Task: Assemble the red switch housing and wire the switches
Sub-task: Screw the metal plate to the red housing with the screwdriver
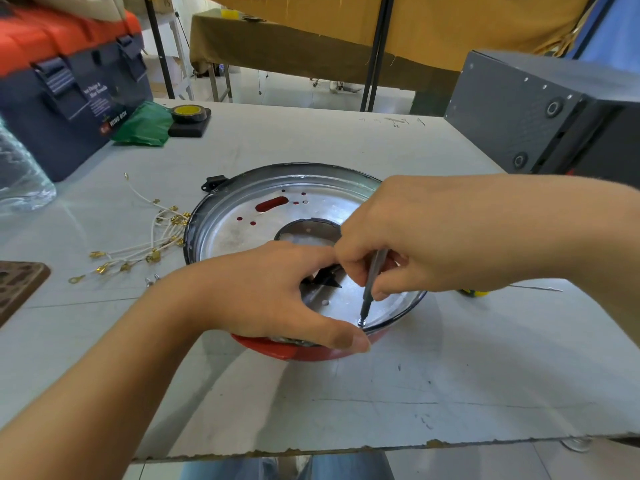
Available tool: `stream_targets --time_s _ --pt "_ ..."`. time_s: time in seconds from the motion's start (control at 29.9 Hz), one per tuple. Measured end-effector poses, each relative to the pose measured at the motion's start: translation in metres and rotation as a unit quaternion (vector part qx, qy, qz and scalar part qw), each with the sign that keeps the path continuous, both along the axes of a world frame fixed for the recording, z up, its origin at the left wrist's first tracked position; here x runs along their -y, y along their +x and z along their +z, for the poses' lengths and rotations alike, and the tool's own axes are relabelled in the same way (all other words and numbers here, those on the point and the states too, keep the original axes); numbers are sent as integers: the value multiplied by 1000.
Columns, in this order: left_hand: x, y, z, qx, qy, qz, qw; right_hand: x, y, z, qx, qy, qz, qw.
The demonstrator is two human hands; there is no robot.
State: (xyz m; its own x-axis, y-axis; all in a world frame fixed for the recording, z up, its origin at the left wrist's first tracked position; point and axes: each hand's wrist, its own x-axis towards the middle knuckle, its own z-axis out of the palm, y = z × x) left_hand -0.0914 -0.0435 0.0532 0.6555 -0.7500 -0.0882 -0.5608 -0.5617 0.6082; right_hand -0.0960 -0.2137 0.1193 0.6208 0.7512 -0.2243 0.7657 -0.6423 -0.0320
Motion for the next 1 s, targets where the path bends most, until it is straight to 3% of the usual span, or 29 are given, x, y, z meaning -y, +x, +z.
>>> stream_targets --time_s 0.2,0.53,1.0 --pt "0 1 -2 4 11 10 1000 -2 4 3 -39 17 -30 999" --pt "0 -1 2 14 19 0 1000 -4 0 3 -17 6 -75 997" --pt "0 0 0 2 11 12 1000 -2 3 6 -5 -14 -3 1000"
